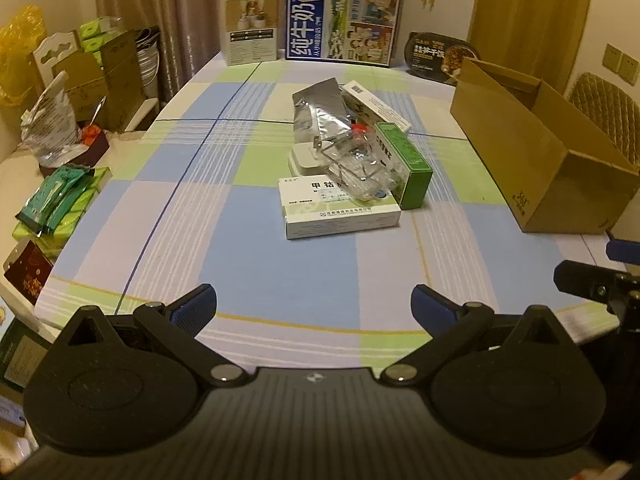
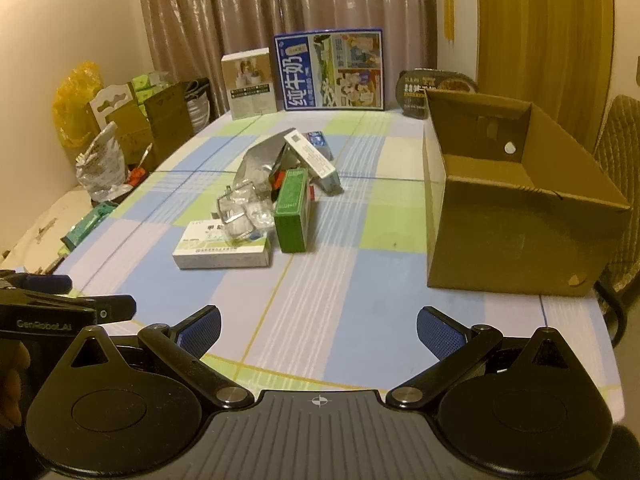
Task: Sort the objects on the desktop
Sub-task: 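Move both tools toward the cluster of items on the table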
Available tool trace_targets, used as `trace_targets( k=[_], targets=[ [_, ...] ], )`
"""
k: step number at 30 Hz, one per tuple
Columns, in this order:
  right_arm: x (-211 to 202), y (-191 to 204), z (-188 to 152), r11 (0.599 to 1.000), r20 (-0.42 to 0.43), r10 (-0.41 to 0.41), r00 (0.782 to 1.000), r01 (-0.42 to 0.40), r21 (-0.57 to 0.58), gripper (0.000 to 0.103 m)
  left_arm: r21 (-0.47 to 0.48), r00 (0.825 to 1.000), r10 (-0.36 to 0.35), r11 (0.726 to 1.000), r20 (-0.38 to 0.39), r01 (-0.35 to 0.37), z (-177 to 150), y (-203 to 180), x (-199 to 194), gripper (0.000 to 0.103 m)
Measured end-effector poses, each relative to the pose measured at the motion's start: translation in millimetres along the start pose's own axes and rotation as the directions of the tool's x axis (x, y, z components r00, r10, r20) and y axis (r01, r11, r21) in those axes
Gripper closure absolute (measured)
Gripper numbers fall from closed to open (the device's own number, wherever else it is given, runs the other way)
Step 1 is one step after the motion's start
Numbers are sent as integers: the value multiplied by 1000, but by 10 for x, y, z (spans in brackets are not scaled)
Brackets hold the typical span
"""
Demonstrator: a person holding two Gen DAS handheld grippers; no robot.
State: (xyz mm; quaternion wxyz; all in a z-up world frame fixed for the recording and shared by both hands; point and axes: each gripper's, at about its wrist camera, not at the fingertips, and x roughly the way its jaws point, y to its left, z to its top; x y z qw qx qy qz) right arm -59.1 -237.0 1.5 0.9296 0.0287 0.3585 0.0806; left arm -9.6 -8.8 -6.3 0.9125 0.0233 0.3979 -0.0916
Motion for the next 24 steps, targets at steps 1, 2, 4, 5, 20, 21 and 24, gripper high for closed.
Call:
trace_targets(
  k=[1,2,4,5,20,21,24],
  targets=[
    [7,-2,-5,1000,-3,-3,1000,3,-2,2,2,1000,-1,1000,-1,1,-3,2,2,1],
    [17,-6,-10,1000,-7,-6,1000,6,-3,2,2,1000,-2,1000,-4,2,-5,4,5,1],
    [32,-13,-17,1000,-12,-15,1000,15,0,2,-1,1000,-6,1000,-11,6,-8,15,18,1],
    [41,-18,-21,1000,-15,-18,1000,18,2,2,-1,1000,-6,1000,-13,6,-14,19,20,1],
    [114,8,-31,1000,-20,5,1000,-5,-9,2,27,999,-18,999,-47,19,-10,50,98,1],
    [124,13,-20,1000,-22,11,1000,-11,-11,2,25,998,-19,999,-52,21,-4,59,106,1],
    [167,31,8,999,-30,50,998,-50,-21,2,33,998,-19,999,-57,21,12,87,129,1]
  ],
)
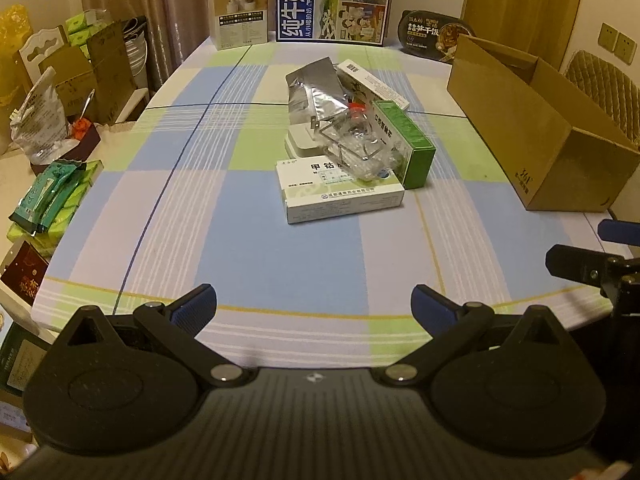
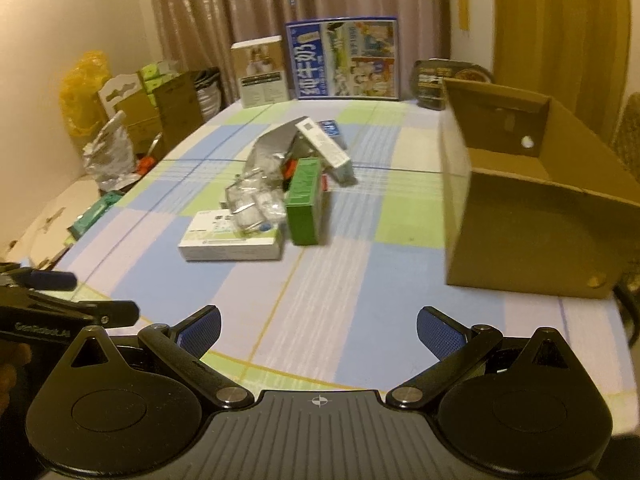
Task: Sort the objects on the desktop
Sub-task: 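Move both tools toward the cluster of items on the table, then grasp the green medicine box with the right tool while the left tool grasps the bagged wire rack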
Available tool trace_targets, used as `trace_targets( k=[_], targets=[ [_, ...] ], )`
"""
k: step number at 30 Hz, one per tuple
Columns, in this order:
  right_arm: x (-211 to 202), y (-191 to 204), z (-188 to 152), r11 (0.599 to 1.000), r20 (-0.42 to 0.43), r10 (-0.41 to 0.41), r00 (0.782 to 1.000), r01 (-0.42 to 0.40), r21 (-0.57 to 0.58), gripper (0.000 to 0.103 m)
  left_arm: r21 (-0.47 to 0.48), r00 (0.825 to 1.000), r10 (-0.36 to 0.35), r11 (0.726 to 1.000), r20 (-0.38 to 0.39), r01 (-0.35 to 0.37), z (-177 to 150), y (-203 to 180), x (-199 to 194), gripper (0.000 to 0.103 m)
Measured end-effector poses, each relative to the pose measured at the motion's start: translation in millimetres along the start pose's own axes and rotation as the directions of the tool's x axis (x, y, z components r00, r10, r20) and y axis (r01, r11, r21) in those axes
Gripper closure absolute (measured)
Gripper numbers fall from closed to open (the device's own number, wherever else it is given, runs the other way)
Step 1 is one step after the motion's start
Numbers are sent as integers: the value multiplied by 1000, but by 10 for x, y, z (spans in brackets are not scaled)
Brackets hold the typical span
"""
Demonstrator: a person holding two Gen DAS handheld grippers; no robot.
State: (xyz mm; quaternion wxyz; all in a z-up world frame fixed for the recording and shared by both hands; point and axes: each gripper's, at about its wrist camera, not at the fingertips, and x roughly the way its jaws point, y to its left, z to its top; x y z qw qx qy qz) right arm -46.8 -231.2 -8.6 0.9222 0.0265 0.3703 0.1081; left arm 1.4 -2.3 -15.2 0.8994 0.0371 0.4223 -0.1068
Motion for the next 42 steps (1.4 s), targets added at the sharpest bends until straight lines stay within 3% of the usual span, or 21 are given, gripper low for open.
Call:
trace_targets(
  k=[12,19,28,38,42],
  targets=[
    [274,92,159,996,29,16,999,-14,-89,2,67,999,14,998,37,-17,178,129,184,1],
    [538,144,307,989,30,47,998,-43,-139,2,162,996,-57,986,61,46,376,156,375,1],
    [936,109,539,986,24,46,999,-41,-162,19,333,985,-156,935,68,125,669,227,678,1],
    [1330,50,714,986,-7,43,999,-44,-159,44,468,968,-247,862,49,196,861,114,1052,7],
    [1462,47,740,985,-22,40,999,-43,-166,48,529,962,-269,825,57,199,953,53,1176,8]
  ],
)
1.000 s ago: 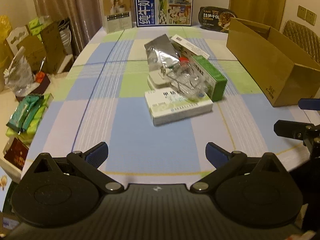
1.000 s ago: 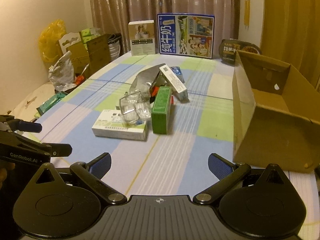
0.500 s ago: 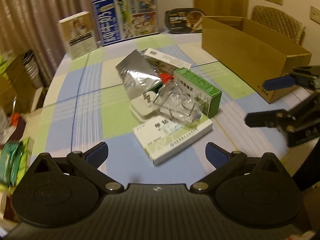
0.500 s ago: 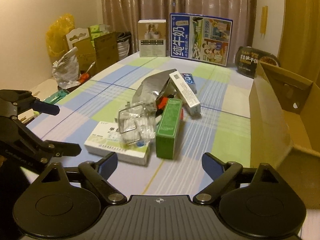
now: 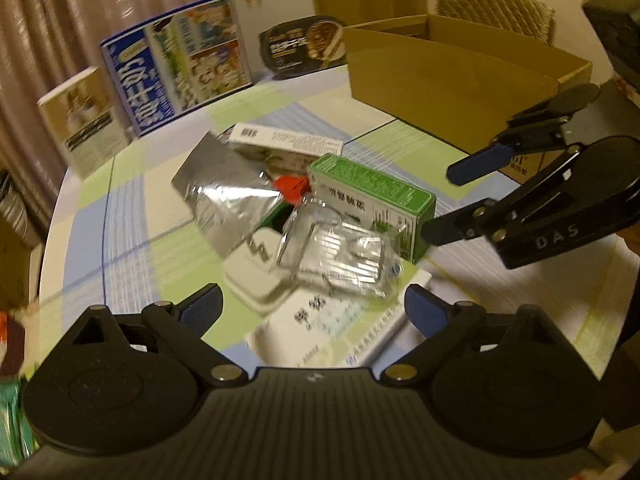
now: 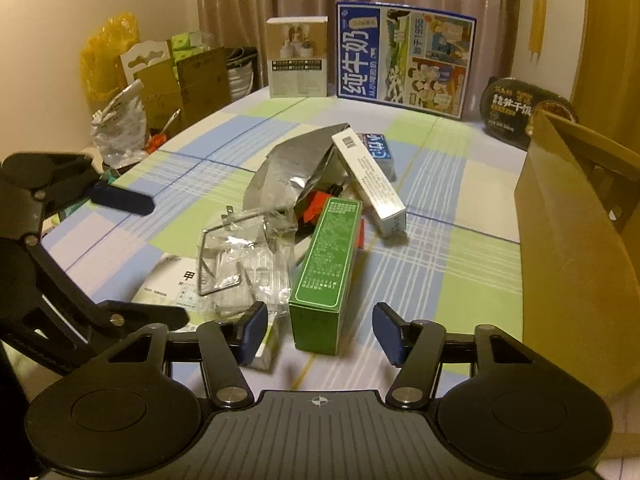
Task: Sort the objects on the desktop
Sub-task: 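Grasp the green medicine box with the right tool while the left tool grasps the bagged wire rack, then carry the green box and bagged wire rack with both tools to the cardboard box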
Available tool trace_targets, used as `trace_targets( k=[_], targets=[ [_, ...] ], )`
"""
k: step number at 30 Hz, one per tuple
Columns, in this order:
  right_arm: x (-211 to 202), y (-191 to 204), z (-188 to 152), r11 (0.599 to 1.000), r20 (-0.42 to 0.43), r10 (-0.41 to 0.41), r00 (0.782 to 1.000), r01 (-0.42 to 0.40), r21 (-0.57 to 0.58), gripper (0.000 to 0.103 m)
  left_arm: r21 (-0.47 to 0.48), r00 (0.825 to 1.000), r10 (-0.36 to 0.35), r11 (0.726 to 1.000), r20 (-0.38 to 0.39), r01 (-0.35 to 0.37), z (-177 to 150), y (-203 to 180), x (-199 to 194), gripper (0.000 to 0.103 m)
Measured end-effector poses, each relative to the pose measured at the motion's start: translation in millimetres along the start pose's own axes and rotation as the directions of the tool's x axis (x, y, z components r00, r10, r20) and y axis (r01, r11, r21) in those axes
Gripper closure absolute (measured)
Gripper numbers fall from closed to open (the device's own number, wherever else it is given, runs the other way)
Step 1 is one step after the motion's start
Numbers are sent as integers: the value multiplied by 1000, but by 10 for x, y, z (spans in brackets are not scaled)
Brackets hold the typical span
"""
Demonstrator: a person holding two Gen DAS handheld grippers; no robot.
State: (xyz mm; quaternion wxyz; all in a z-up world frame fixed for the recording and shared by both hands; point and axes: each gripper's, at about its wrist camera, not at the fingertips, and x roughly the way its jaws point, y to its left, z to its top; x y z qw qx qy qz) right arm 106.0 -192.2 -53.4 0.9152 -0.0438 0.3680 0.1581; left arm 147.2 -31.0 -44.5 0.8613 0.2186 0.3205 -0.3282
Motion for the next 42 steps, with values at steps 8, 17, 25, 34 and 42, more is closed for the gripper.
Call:
trace_targets(
  k=[8,17,25,34,42],
  targets=[
    [169,-77,31,1000,-16,8,1000,-8,-10,58,79,997,-74,994,13,72,114,98,230,8],
    [201,-172,5,1000,-20,8,1000,-8,0,76,100,991,-136,986,-1,136,155,72,437,13],
    [-87,-285,-213,999,-37,-47,998,46,-14,76,20,995,-97,995,-31,98,143,-36,443,32],
    [-386,-269,-535,994,-69,-110,991,110,-8,67,-91,998,26,995,-52,-31,-10,-419,164,32],
    [-308,-255,-408,994,-36,-106,994,107,4,44,-122,996,68,990,-51,-73,-36,-440,145,30]
  ],
)
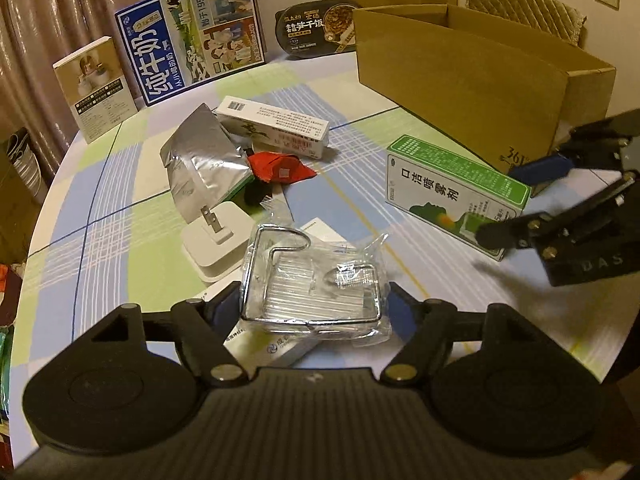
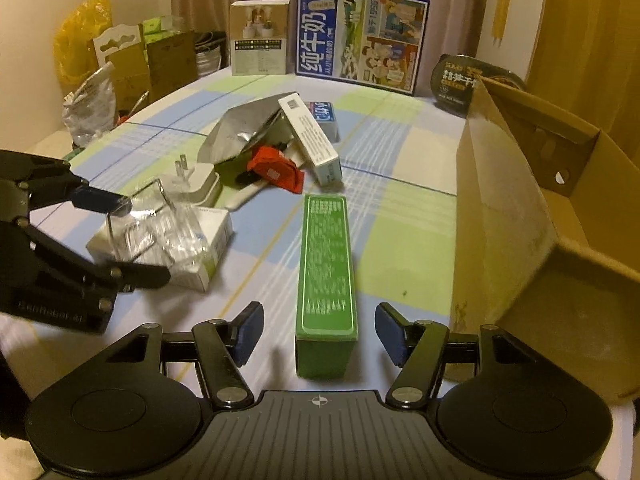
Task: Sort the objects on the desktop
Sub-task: 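Carry the green box and bagged wire rack with both tools to the cardboard box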
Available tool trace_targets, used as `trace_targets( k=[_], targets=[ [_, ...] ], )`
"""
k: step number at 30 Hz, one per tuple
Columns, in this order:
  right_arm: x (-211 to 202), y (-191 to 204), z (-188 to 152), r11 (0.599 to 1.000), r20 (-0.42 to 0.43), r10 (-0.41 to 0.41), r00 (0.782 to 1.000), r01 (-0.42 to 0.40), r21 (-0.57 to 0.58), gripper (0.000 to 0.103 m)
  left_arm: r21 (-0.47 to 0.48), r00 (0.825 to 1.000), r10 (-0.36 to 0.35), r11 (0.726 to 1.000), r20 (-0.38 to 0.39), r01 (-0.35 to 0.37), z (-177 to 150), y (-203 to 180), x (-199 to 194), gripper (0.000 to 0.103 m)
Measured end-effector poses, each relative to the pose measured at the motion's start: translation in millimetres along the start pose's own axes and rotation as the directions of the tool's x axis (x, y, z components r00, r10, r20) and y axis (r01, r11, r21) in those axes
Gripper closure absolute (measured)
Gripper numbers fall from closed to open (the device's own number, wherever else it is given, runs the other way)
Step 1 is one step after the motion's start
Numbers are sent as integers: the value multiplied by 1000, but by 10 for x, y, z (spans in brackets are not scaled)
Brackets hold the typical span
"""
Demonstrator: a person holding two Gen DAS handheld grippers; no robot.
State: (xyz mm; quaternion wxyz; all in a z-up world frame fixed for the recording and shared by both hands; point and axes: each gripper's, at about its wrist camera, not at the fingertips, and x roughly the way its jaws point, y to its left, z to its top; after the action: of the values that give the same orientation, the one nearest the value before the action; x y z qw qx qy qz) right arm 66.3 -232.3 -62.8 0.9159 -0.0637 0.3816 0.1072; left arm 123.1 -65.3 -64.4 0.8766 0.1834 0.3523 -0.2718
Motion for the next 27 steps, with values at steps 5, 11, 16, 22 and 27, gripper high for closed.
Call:
trace_targets(
  k=[5,11,16,22,27],
  targets=[
    [104,-32,55,1000,-12,5,1000,-5,1,44,30,1000,-14,999,3,14,24,4,47,29],
    [164,-46,82,1000,-23,17,1000,-17,0,44,71,1000,-24,997,10,24,32,-3,106,27],
    [205,-40,114,1000,-30,24,999,-24,0,44,33,1000,-25,999,7,25,33,35,119,33],
    [302,-35,156,1000,-51,16,999,-16,0,58,-6,1000,-2,1000,4,2,14,36,83,33],
    [369,-71,160,1000,-67,-4,998,6,26,75,-45,1000,5,999,6,-5,-1,49,45,33]
  ],
)
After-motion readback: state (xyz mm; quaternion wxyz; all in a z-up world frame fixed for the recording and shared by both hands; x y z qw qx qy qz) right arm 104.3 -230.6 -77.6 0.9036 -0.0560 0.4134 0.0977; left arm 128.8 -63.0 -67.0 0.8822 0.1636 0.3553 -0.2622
